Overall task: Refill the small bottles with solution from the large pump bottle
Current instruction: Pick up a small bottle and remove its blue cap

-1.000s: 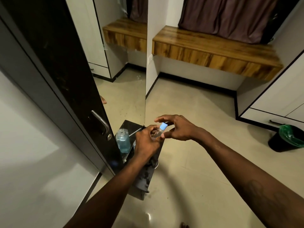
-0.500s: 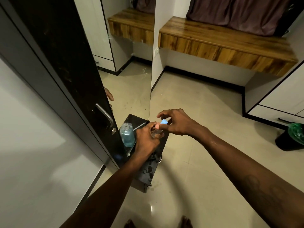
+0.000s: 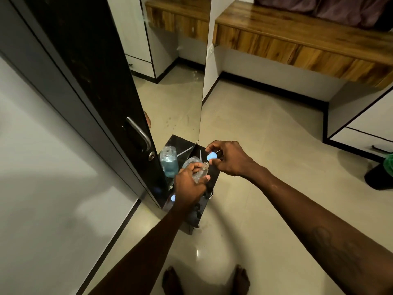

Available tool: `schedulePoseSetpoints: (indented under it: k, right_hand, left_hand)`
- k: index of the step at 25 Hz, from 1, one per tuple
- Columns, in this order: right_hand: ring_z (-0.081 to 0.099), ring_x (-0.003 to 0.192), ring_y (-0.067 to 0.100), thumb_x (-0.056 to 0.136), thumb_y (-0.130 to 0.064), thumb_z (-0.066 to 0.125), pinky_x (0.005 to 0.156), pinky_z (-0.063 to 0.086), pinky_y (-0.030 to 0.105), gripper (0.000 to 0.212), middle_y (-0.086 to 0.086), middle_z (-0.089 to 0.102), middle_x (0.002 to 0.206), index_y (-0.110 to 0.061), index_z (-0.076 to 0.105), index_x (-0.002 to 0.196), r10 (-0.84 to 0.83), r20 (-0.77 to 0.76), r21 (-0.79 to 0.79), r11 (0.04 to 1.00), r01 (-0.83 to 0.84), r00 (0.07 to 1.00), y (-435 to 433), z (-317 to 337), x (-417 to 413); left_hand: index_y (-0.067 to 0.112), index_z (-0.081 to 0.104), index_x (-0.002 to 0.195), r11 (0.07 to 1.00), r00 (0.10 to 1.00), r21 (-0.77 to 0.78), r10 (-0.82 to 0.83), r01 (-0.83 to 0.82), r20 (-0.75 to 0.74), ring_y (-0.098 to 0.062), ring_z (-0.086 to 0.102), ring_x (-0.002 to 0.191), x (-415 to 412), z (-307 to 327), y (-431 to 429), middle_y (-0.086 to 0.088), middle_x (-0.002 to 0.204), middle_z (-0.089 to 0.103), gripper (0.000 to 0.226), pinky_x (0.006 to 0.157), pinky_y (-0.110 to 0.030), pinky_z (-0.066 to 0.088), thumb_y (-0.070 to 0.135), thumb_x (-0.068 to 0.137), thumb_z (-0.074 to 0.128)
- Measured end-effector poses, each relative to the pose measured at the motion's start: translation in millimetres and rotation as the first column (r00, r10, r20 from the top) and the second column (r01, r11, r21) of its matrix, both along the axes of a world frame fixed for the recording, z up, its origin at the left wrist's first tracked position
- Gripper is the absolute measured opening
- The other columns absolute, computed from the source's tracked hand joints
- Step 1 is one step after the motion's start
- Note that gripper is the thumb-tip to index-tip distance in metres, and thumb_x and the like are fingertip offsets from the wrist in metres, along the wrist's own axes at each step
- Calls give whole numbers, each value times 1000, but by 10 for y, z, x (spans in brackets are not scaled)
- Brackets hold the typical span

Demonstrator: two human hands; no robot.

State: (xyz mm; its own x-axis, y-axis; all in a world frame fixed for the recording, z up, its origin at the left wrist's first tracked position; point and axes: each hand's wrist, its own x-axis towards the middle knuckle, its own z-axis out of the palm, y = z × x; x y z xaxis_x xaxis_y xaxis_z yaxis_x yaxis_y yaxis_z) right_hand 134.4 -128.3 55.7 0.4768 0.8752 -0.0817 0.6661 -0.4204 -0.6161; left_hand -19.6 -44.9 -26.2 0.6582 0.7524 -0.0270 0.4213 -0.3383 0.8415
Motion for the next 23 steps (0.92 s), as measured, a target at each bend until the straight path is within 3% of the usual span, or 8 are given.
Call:
schedulePoseSetpoints:
  k: [4, 7, 9, 13, 15, 18, 23]
  right_hand:
    - [68, 84, 17, 82, -16, 79, 75, 58, 29, 26, 1, 73, 96, -14, 74, 107, -67, -77, -141, 988, 56, 995, -77, -680, -252]
    - [66, 75, 21, 81, -22, 75, 69, 58, 35, 10, 2, 72, 82, -16, 73, 88, -97, -82, -255, 964, 73, 992, -96, -1242, -414]
    - [66, 73, 22, 81, -22, 71, 71, 60, 40, 7, 3, 72, 80, -15, 72, 82, -60, -103, -307, 951, 25, 993, -94, -1634, -490]
    - [68, 79, 24, 86, -17, 64, 76, 58, 41, 11, 6, 74, 86, -11, 72, 81, -38, -166, -349, 937, -23, 985, -94, -2283, -586]
    - [68, 85, 25, 91, -18, 65, 78, 57, 37, 11, 7, 74, 92, -11, 71, 86, -26, -198, -352, 935, -46, 980, -85, -2394, -652]
    - [67, 91, 22, 91, -15, 68, 81, 53, 30, 7, 6, 74, 101, -11, 72, 94, -22, -207, -334, 941, -49, 978, -22, -2511, -729]
    - [69, 97, 23, 89, -12, 69, 83, 54, 33, 14, 5, 75, 105, -12, 74, 102, -43, -188, -334, 942, -23, 981, 53, -2581, -750]
  left_hand:
    - [15, 69, 99, 995, 995, -9, 97, -97, -10, -12, 69, 74, -291, -571, -147, 2, 86, 72, 27, 68, -34, 61, 26, 79, 83]
    - [8, 69, 92, 989, 994, -96, 110, -110, -7, 2, 65, 64, -457, -946, -232, 6, 73, 67, 13, 58, -17, 53, 10, 84, 79]
    - [8, 67, 90, 992, 993, -46, 120, -119, 9, 4, 63, 68, -545, -1170, -285, 6, 73, 66, 10, 62, -10, 46, 6, 87, 77]
    - [7, 66, 80, 978, 981, -113, 181, -173, 66, 1, 64, 72, -669, -1632, -355, 6, 73, 68, 15, 71, -5, 42, 0, 85, 78]
    - [11, 66, 80, 976, 979, -104, 199, -193, 47, 8, 62, 72, -701, -1812, -357, 13, 73, 66, 18, 71, -1, 40, 4, 82, 82]
    - [9, 69, 86, 978, 979, -38, 204, -204, 17, 9, 60, 74, -695, -1996, -294, 7, 78, 70, 13, 74, 3, 39, 10, 83, 82]
    - [8, 72, 94, 974, 976, -79, 216, -213, 40, 20, 60, 87, -701, -2049, -266, 15, 86, 69, 13, 76, 2, 40, 12, 86, 80]
